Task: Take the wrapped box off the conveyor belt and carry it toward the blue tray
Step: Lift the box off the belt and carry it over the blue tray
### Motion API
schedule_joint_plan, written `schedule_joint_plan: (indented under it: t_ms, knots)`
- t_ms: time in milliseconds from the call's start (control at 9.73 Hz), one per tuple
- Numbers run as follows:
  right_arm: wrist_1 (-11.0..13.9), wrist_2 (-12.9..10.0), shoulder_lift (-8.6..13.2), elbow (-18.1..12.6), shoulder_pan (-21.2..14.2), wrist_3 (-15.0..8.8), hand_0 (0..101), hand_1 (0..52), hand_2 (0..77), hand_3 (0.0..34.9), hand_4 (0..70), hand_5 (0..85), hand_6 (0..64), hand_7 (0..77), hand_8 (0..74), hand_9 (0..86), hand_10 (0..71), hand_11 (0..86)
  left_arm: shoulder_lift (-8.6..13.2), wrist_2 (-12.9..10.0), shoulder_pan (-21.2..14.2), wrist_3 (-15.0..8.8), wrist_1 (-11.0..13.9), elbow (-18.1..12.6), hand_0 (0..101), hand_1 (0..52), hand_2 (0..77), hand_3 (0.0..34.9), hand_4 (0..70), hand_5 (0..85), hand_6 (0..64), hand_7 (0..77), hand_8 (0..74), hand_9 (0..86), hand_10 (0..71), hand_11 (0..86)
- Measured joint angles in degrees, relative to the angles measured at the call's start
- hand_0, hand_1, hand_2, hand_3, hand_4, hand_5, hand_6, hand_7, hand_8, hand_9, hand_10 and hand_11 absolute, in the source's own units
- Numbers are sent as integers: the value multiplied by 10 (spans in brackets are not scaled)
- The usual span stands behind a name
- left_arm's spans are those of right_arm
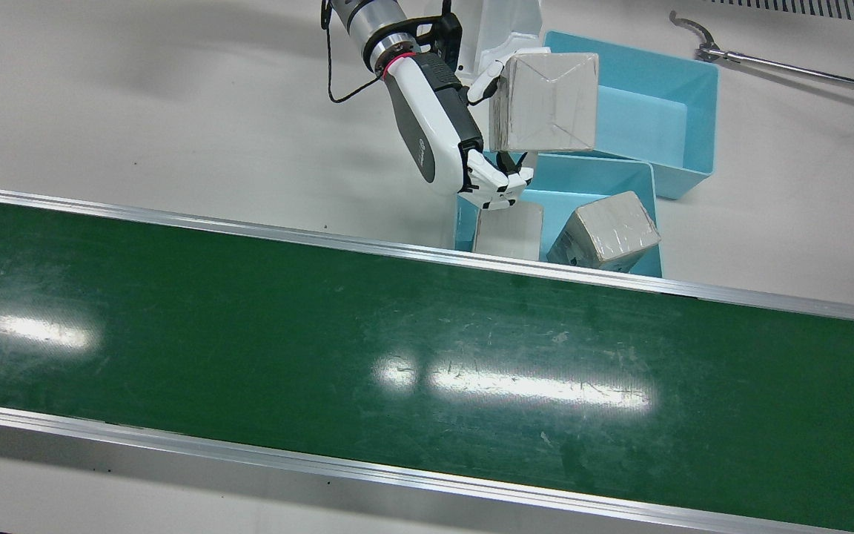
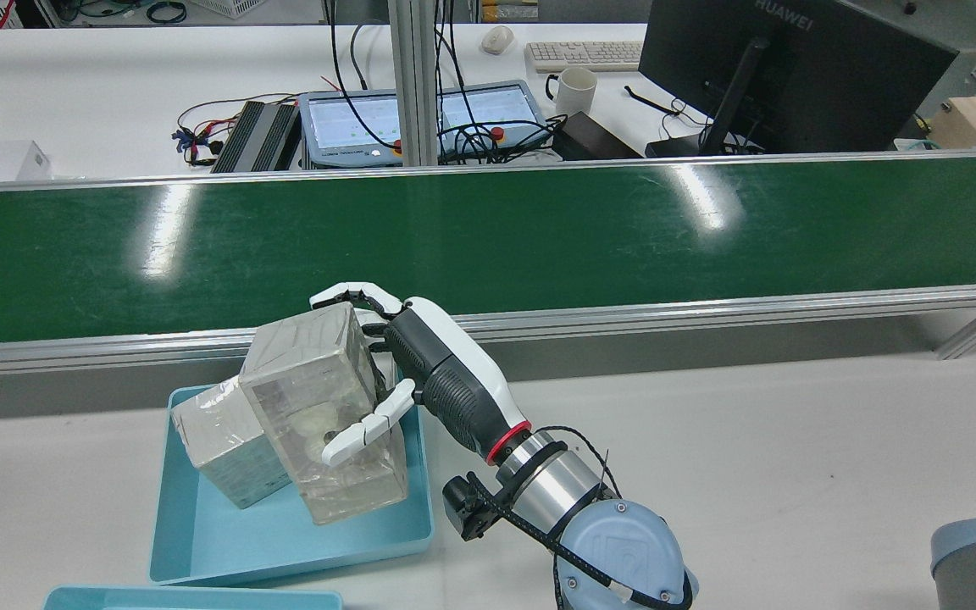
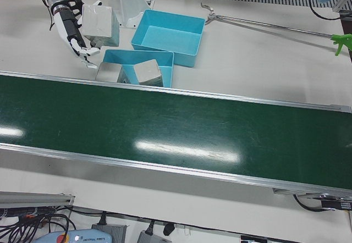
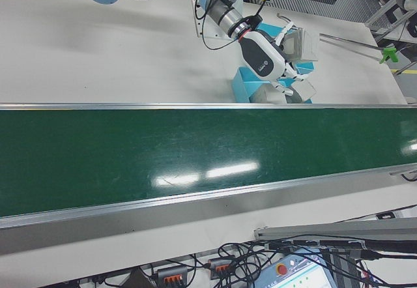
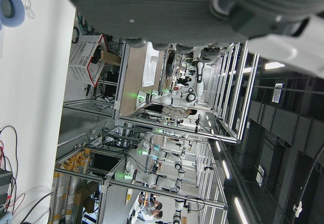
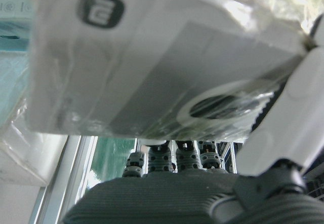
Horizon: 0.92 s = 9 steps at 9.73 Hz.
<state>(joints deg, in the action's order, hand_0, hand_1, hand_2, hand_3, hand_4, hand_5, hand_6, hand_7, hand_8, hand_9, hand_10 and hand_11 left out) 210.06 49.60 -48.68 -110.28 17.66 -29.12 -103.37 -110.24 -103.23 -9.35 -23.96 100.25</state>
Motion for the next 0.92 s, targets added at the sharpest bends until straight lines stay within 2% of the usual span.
schedule_joint_plan:
  t_ms: [103,205,308,411,514,616,719,822,925]
  knots:
    - [0,1,-1,-1,-2,1,473,11,109,13,27,333,442,496,611,742,0,185,0,0,0,0,0,0,0,0,11,0,0,11,0,5,5,0,0,5]
    - [0,2,-2,-2,-4,2,478,16,27,53,22,196,404,491,556,753,0,22,0,0,0,0,0,0,0,0,11,0,0,11,0,5,11,0,0,5]
    - [0,2,-3,-2,-5,4,486,44,33,98,27,71,355,458,475,753,0,16,0,0,0,0,0,0,0,0,5,0,0,11,0,5,5,0,0,5]
    - [1,2,-5,-3,-5,7,490,120,27,142,38,27,273,393,387,704,0,16,0,0,0,0,0,0,0,0,5,0,0,11,0,5,5,5,0,5]
    - [1,3,-7,-3,-5,12,490,120,27,142,38,27,273,393,387,704,0,16,0,0,0,0,0,0,0,0,5,0,0,11,0,5,5,5,0,5]
    - [1,4,-8,-4,-5,18,485,256,38,140,49,60,82,207,218,360,0,11,0,0,0,0,0,0,0,0,5,0,0,11,0,5,5,5,0,5]
    - [1,7,-11,-5,-3,27,486,164,22,117,54,44,0,104,98,267,0,11,0,0,0,0,0,0,0,0,5,0,0,11,0,5,5,0,0,5]
    - [2,11,-17,-10,3,37,486,164,22,117,54,44,0,104,98,267,0,11,0,0,0,0,0,0,0,0,5,0,0,11,0,5,5,0,5,5]
    - [2,13,-27,-24,16,46,490,136,27,121,76,82,11,104,33,60,0,11,0,0,0,0,0,0,0,0,5,0,0,11,0,5,5,0,5,5]
